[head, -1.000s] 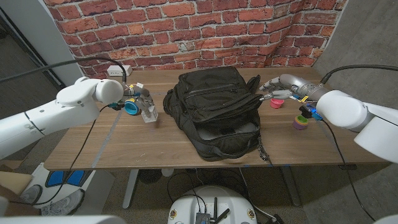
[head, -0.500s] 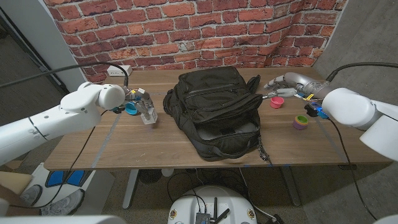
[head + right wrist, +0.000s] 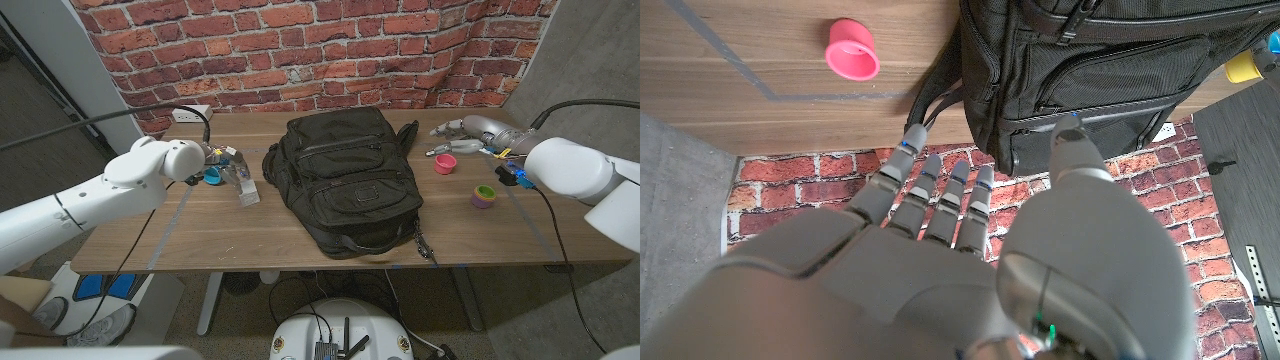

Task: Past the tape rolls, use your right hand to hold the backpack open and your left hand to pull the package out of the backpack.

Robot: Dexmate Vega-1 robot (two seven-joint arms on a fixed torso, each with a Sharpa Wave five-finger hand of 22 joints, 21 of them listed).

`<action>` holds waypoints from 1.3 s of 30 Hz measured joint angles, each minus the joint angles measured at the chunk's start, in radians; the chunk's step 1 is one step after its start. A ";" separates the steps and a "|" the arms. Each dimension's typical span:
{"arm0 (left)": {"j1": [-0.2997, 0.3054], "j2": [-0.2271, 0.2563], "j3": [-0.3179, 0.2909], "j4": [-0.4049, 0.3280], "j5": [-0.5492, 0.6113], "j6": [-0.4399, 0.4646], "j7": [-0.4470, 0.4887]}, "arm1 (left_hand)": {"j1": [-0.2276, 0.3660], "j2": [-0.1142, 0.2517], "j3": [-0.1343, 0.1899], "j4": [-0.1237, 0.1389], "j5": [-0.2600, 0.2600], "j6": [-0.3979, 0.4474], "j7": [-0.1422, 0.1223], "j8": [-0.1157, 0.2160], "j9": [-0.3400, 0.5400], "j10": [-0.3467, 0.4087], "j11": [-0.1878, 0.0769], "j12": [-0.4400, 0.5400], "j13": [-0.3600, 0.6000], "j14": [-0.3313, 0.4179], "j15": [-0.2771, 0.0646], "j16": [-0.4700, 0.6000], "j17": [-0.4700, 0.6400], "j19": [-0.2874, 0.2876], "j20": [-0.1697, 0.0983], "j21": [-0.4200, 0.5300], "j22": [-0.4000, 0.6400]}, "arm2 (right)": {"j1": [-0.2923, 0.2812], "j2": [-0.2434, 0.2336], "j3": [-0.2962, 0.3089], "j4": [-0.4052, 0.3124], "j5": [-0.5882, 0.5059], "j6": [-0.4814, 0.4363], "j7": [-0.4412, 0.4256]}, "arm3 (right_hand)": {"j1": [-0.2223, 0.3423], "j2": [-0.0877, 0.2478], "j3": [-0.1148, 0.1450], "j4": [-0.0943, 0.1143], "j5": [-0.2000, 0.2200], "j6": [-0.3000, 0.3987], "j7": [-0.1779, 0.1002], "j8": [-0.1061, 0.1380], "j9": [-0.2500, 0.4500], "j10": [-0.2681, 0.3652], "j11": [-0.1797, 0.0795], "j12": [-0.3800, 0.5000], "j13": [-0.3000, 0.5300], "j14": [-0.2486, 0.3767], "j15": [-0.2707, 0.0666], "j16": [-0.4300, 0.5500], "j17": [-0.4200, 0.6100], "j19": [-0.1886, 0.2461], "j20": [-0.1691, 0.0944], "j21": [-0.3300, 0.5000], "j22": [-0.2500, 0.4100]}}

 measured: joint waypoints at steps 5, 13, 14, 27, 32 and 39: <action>0.001 -0.012 0.002 0.005 0.016 -0.003 0.000 | -0.003 -0.003 -0.004 0.004 0.000 -0.012 -0.002 0.000 0.000 -0.012 0.000 0.000 0.000 -0.017 0.000 0.000 0.000 -0.011 0.000 0.000 0.000 | 0.017 0.002 -0.008 0.017 0.007 0.015 0.009 | -0.007 -0.005 -0.001 0.001 -0.004 -0.011 0.000 0.000 0.000 -0.008 0.003 0.000 0.000 -0.016 0.005 0.000 -0.005 -0.009 0.002 -0.008 0.000; 0.000 -0.026 0.004 0.012 0.032 -0.005 -0.002 | -0.016 -0.005 -0.022 0.005 0.000 -0.045 -0.005 0.000 0.000 -0.047 0.002 0.000 0.000 -0.050 0.000 0.000 0.000 -0.034 0.002 0.000 0.000 | 0.036 0.000 -0.026 0.037 0.009 0.039 0.008 | -0.012 0.000 -0.003 0.003 -0.004 -0.016 0.005 0.000 0.000 -0.016 0.001 0.000 -0.005 -0.016 0.006 0.000 -0.010 -0.009 0.002 -0.015 0.000; 0.000 -0.027 0.004 0.013 0.034 -0.005 -0.002 | -0.018 -0.007 -0.024 0.007 0.000 -0.051 -0.006 0.000 0.000 -0.055 0.003 0.000 0.000 -0.057 0.002 0.000 0.000 -0.034 0.002 0.000 0.000 | 0.038 -0.001 -0.028 0.040 0.009 0.041 0.007 | -0.012 0.000 -0.003 0.003 -0.004 -0.016 0.005 0.000 0.000 -0.016 0.001 0.000 -0.005 -0.016 0.005 0.000 -0.012 -0.009 0.002 -0.015 0.000; -0.003 -0.035 -0.007 0.004 0.042 0.006 -0.012 | -0.061 -0.021 -0.059 0.015 0.000 -0.118 -0.012 0.000 -0.004 -0.142 0.013 0.000 -0.002 -0.121 0.007 0.000 0.000 -0.090 0.003 -0.004 -0.005 | 0.073 -0.003 -0.072 0.080 0.017 0.090 -0.017 | -0.027 0.007 -0.007 0.007 -0.004 -0.016 0.005 0.000 0.000 -0.020 0.005 0.000 -0.004 -0.021 0.000 0.000 -0.019 -0.009 0.002 -0.019 0.000; -0.007 -0.035 -0.015 -0.006 0.037 0.023 -0.028 | -0.089 -0.022 -0.076 0.021 -0.007 -0.147 -0.010 -0.004 -0.004 -0.179 0.024 0.000 -0.002 -0.160 0.007 0.000 0.000 -0.118 0.006 -0.005 -0.005 | 0.085 -0.003 -0.087 0.095 0.025 0.112 -0.026 | -0.028 0.008 -0.011 0.011 -0.004 -0.024 -0.001 0.000 0.000 -0.029 0.003 0.000 -0.004 -0.032 0.011 0.000 -0.022 -0.009 0.002 -0.027 0.000; -0.005 -0.035 -0.032 -0.016 0.008 0.047 -0.032 | -0.143 -0.007 -0.092 0.037 -0.007 -0.207 0.004 -0.008 -0.004 -0.228 0.037 0.000 -0.002 -0.204 0.009 0.000 0.000 -0.158 0.007 -0.004 -0.005 | 0.102 -0.001 -0.110 0.126 0.038 0.145 -0.039 | -0.044 0.013 -0.016 0.016 -0.004 -0.041 0.005 0.000 -0.005 -0.044 0.007 0.000 -0.009 -0.040 0.013 0.000 -0.028 -0.013 0.006 -0.035 0.000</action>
